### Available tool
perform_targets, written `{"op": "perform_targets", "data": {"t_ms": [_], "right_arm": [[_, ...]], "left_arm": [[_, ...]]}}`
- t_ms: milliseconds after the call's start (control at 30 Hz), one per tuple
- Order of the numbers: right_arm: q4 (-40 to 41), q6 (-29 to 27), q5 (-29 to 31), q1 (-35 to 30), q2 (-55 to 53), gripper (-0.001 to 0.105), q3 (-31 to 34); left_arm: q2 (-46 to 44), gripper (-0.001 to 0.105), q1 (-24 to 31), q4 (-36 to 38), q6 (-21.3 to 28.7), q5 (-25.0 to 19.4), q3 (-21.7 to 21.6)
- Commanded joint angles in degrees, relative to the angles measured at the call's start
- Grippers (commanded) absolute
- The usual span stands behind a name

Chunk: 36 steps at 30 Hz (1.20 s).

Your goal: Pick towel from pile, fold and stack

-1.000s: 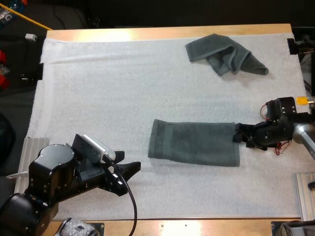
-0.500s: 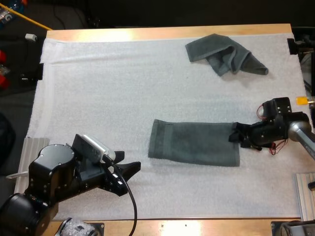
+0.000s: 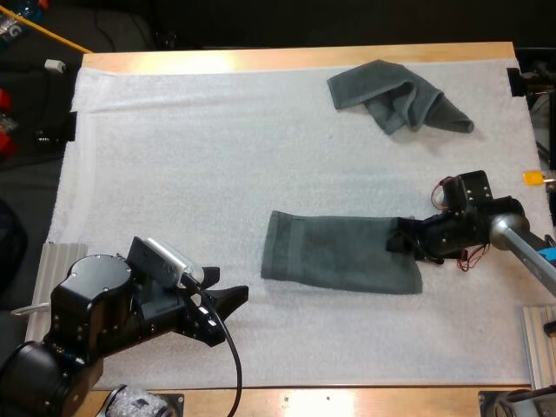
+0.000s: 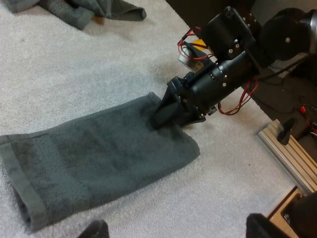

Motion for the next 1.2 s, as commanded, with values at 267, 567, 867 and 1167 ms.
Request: {"op": "perform_targets", "data": {"t_ms": [267,567,867,1167], "right_arm": [[8.1,-4.3,15.8,0.8,-3.6,0.0,0.5],[23.0,-19.4,40.4,0.8,-11.5,0.0,-5.5],[30.1,-19.0,42.8,1.3,-13.7,0.0,-11.3],[25.8,-4.6,26.6,11.6,-12.8,0.0,-11.7]], "left_arm": [[0.0,0.056,0.0,0.1,-0.6,0.4,-0.2],[0.0,0.056,0.0,0.1,-0.6,0.4,-0.2],[0.0,0.056,0.0,0.1,-0.6,0.4,-0.2],[0.0,0.056,0.0,2.0,-0.4,-0.6,-0.2]]}}
